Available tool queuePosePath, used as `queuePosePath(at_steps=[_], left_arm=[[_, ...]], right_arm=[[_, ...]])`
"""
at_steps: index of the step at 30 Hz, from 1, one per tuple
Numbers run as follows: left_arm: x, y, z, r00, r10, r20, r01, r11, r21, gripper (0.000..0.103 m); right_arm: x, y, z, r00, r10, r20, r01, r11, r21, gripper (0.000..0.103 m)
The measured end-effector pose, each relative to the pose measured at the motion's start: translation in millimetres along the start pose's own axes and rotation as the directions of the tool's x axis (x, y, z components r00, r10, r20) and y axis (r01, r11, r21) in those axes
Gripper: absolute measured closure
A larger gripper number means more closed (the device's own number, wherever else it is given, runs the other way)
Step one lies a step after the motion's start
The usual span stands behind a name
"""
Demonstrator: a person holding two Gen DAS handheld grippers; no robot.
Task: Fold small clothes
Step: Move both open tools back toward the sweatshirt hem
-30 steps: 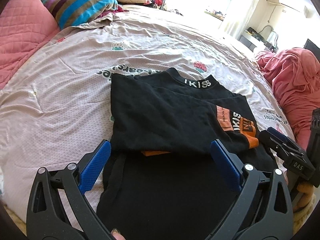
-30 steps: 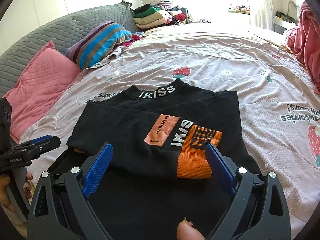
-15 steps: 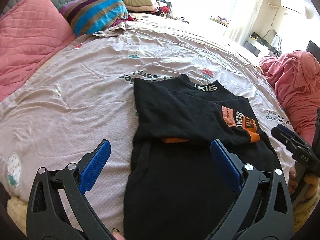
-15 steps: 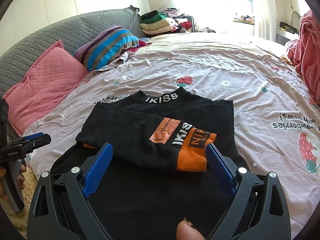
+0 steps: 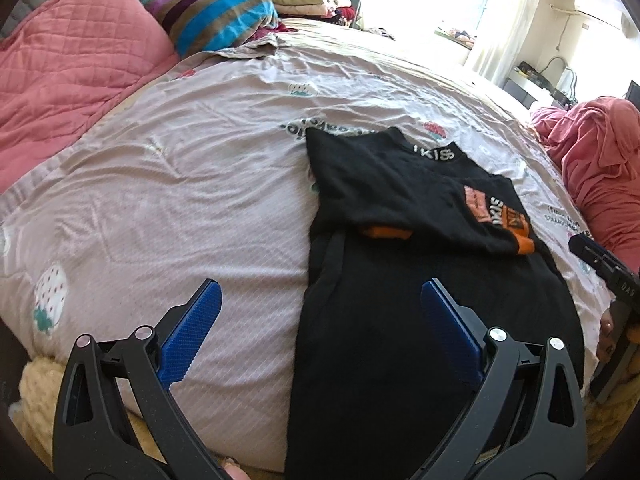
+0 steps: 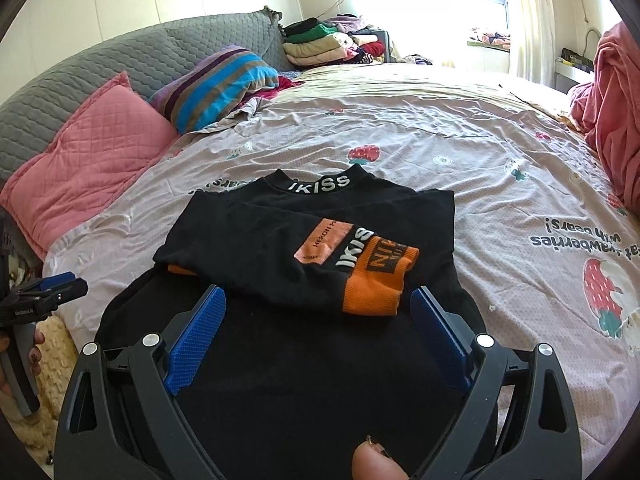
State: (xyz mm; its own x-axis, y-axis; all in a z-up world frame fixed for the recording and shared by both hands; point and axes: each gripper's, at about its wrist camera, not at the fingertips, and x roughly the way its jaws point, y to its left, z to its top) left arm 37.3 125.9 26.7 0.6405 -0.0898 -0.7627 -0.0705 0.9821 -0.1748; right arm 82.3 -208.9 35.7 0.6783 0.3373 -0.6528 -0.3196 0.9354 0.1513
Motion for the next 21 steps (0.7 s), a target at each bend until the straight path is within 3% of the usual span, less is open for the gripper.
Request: queuePosePath(at_steps=[21], left_arm=[[2.4,15.8,-61.9,0.993,-0.013,-0.116,0.012,1.000,-0.008,0.010]], right_arm=[[-11.2,-7.9,-29.2,0.996,-0.053,-0.071,0.051,0.998,-0.033,0.010]])
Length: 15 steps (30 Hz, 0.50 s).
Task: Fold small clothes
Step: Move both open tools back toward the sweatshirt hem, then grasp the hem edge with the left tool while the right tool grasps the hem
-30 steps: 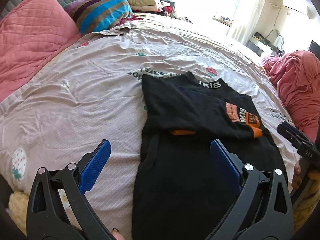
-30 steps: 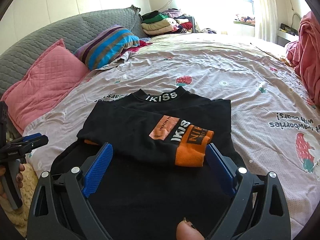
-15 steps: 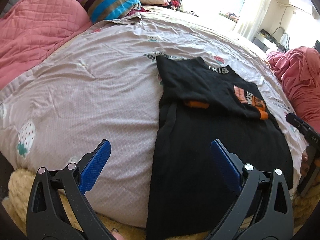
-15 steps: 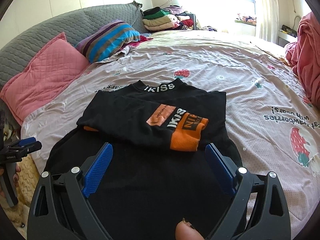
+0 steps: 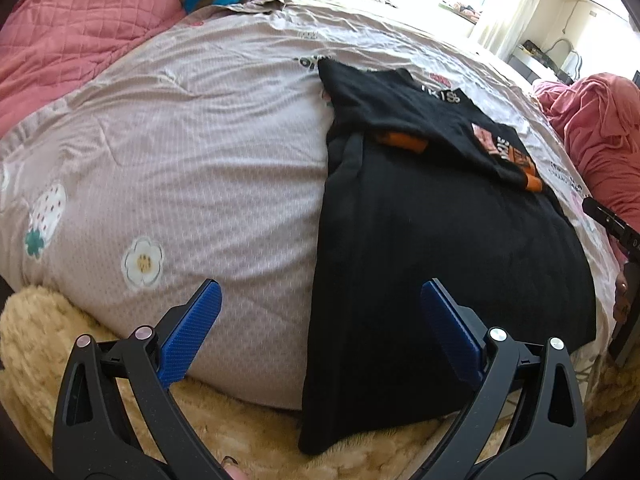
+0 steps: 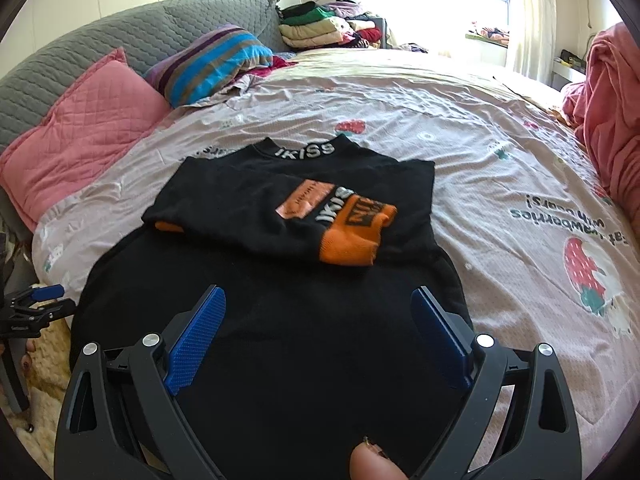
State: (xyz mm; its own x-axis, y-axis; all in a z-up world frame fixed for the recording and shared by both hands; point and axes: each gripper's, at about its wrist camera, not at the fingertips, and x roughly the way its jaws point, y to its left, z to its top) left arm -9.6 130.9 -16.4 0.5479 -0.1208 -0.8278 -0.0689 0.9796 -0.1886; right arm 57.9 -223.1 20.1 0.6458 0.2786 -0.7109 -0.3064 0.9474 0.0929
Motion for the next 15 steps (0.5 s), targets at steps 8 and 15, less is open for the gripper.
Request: queuePosePath(at_steps=[8,15], left_arm=[[1.2,1.3,-20.1,0.998,-0.042,-0.049,0.043,0.999,0.002,0.010],[2.7,2.9,-34.7,0.988,-0.129,-0.084,0.127,0.991,-0.038,0.023]], right_arm=[[-0.4,-2.0,-14.5,0.999,-0.006,-0.054,0.006,1.000,-0.018,0.010],[-3.2,-7.2,-23.1,0.997,-0.010,-0.082,0.009,1.000,-0.016,0.010]])
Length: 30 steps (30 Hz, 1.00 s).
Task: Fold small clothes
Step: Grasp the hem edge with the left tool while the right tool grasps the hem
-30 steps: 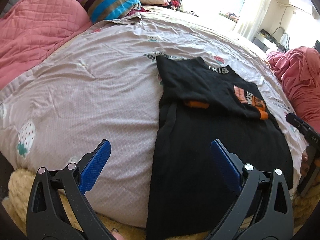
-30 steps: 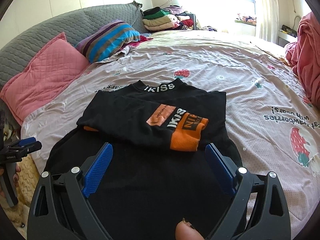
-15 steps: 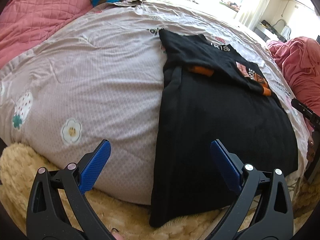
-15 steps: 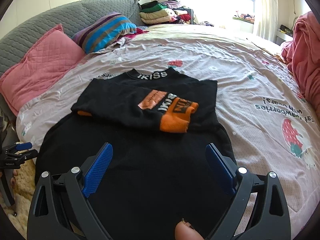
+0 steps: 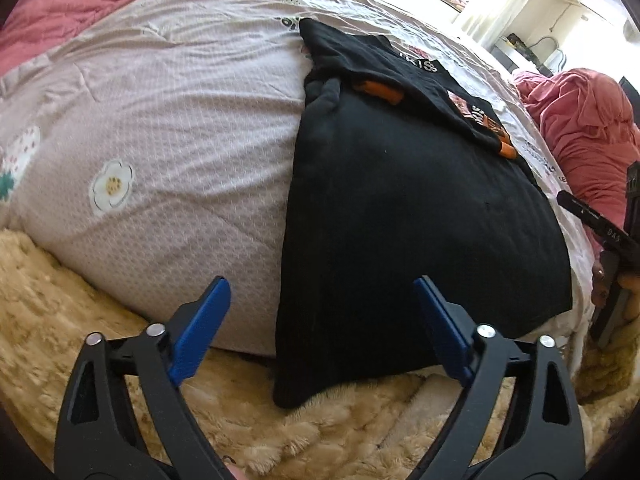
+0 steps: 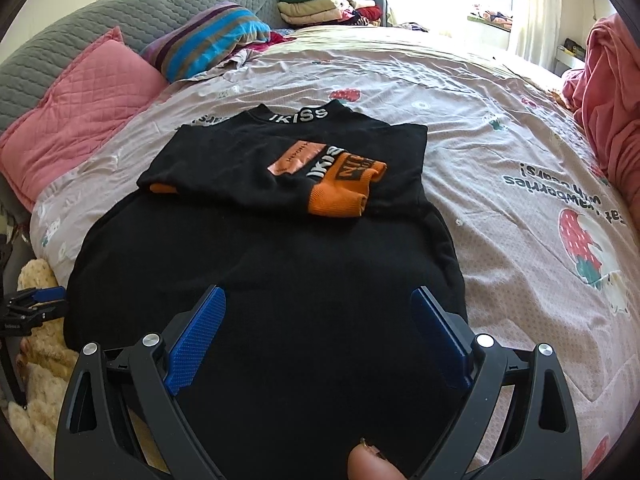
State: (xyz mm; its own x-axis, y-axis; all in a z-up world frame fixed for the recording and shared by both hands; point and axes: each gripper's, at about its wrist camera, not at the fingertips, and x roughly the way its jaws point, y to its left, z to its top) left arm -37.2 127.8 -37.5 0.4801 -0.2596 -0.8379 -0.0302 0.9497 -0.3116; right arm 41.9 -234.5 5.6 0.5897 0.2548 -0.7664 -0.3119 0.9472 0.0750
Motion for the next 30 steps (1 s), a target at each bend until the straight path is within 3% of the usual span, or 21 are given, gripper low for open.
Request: queuePosePath(at_steps=[2,6,10,13,16,18,20,24,28,30], left_arm=[[1.5,0.2,-1.0,1.000,-0.010,-0.005,0.009,1.000,-0.006,0.039],[5.1,1.2,-2.7,0.999,-0.033,-0.021,0.032,0.999,-0.013,0.049],[5.3,1.5,-6.5,0.998,-0.046,-0.032,0.045,0.999,-0.017,0.069],[5.6,-3.3,-10.8,0.998,-0.052,-0.038,0.052,0.999,-0.004,0.072],[0.0,-10.1,-11.8,0.999,-0.048,-0.020,0.048,0.999,0.013,0.083],[-3.0,-19.6,-11.1,0.997,-0.071,-0.011,0.072,0.996,0.047,0.083],[0.4,-23.4,-9.9,0.998,-0.051,-0.020,0.052,0.997,0.062,0.083],[5.7,-14.1,-7.4,0.998,-0.058,-0.034,0.059,0.998,0.021,0.083],[6.5,-3.5,-8.1,0.998,-0.056,-0.040,0.055,0.998,-0.017,0.083],[5.9,-2.0,-8.4,0.998,-0.055,-0.041,0.054,0.998,-0.020,0.081]], right_arm=[[-1.6,-1.4,-2.0,1.000,-0.008,-0.004,0.008,1.000,-0.006,0.010],[-5.2,-9.5,-7.3,1.000,-0.004,-0.019,0.004,1.000,0.005,0.010],[-8.7,-18.1,-14.9,0.998,-0.001,-0.055,0.001,1.000,-0.003,0.010],[-11.5,-27.1,-22.6,0.996,0.004,-0.084,-0.003,1.000,0.004,0.010],[-13.7,-36.2,-31.2,0.992,0.016,-0.122,-0.014,1.000,0.022,0.010],[-18.1,-43.2,-37.7,0.989,0.020,-0.147,-0.017,1.000,0.018,0.010],[-21.3,-48.8,-46.4,0.983,0.041,-0.177,-0.038,0.999,0.020,0.010],[-25.2,-57.8,-62.3,0.967,0.119,-0.225,-0.110,0.993,0.052,0.012],[-23.9,-61.4,-81.6,0.946,0.158,-0.281,-0.148,0.987,0.058,0.033],[-22.9,-61.7,-88.2,0.944,0.149,-0.296,-0.142,0.989,0.045,0.038]])
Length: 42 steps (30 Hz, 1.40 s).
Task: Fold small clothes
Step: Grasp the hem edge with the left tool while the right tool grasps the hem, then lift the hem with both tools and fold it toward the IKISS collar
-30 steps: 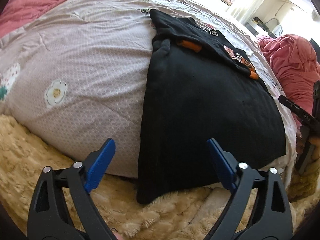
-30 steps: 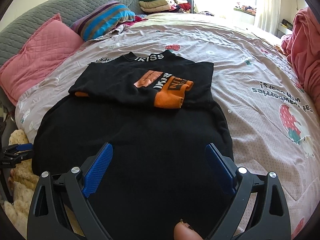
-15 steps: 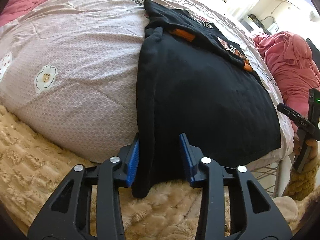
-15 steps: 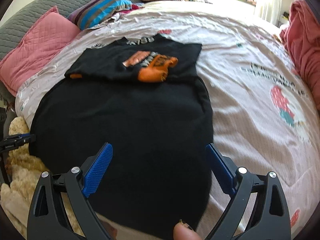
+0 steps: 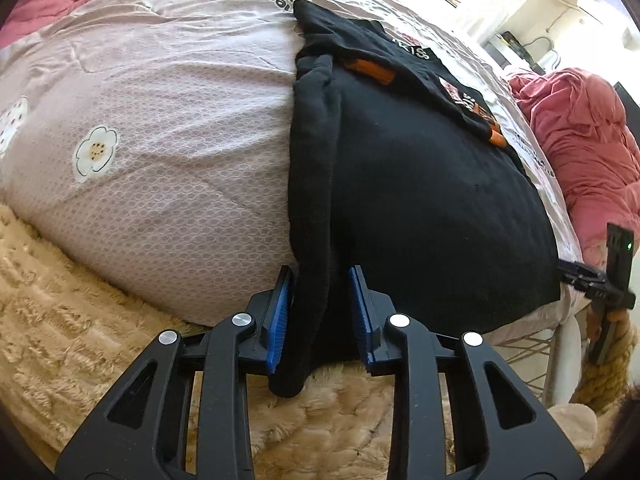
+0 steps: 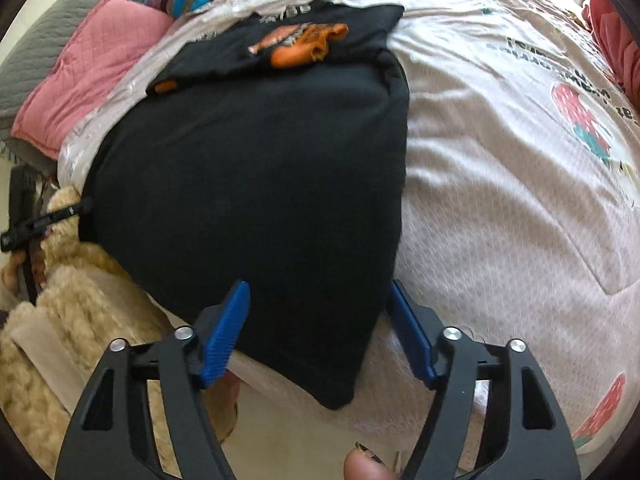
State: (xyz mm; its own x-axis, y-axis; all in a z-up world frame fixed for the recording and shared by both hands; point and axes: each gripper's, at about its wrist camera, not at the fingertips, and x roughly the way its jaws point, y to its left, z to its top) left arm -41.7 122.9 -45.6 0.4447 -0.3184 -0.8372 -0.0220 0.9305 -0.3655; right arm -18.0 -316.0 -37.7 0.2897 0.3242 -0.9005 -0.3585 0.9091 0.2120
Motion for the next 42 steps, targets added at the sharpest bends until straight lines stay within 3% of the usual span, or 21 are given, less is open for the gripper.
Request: queuePosePath(at_steps=[3,6,7,10,13,16,27,37,42], left_arm=[[1.2,-1.3,-0.4,1.000,0.004,-0.005,-0.004,1.000,0.008,0.077],[5.4,-1.8,-1.7,1.000,0.008,-0.017,-0.007,1.000,0.014,0.076],[6.5,-1.7,-2.0,1.000,0.008,-0.019,-0.008,1.000,0.013,0.076],[5.9,-1.4,-2.8,1.000,0.021,-0.020,-0.020,1.000,0.019,0.080],[3.7,0.2,-2.3,1.000,0.016,-0.011,-0.016,1.000,0.013,0.095],[-4.1,3.7,0.4,1.000,0.006,0.019,-0.006,1.000,-0.007,0.099],[-50.8,14.7,30.2,0.982,-0.083,0.168,0.094,0.994,-0.057,0.099],[-81.2,6.0,74.6,0.954,-0.120,0.275,0.140,0.989,-0.053,0.099],[-91.8,-7.6,100.5,0.941,-0.115,0.318,0.132,0.991,-0.031,0.099]], right_arm=[[-0.3,1.4,-1.9,1.000,-0.011,0.010,0.011,1.000,-0.022,0.044],[1.3,6.0,1.1,0.998,-0.048,0.036,0.049,0.997,-0.053,0.069],[-0.6,8.0,1.6,0.998,-0.033,0.053,0.037,0.997,-0.064,0.086],[-5.7,14.3,5.6,0.996,0.007,0.094,0.000,0.997,-0.081,0.093],[-11.4,17.5,11.0,0.990,0.036,0.137,-0.024,0.996,-0.088,0.094],[-23.7,19.2,17.4,0.974,0.074,0.214,-0.057,0.995,-0.082,0.094],[-77.1,13.3,48.6,0.870,0.075,0.488,-0.060,0.997,-0.047,0.095],[-97.8,-2.7,68.8,0.790,0.066,0.610,-0.106,0.994,0.031,0.095],[-101.8,-7.2,85.8,0.768,0.042,0.639,-0.093,0.995,0.046,0.095]])
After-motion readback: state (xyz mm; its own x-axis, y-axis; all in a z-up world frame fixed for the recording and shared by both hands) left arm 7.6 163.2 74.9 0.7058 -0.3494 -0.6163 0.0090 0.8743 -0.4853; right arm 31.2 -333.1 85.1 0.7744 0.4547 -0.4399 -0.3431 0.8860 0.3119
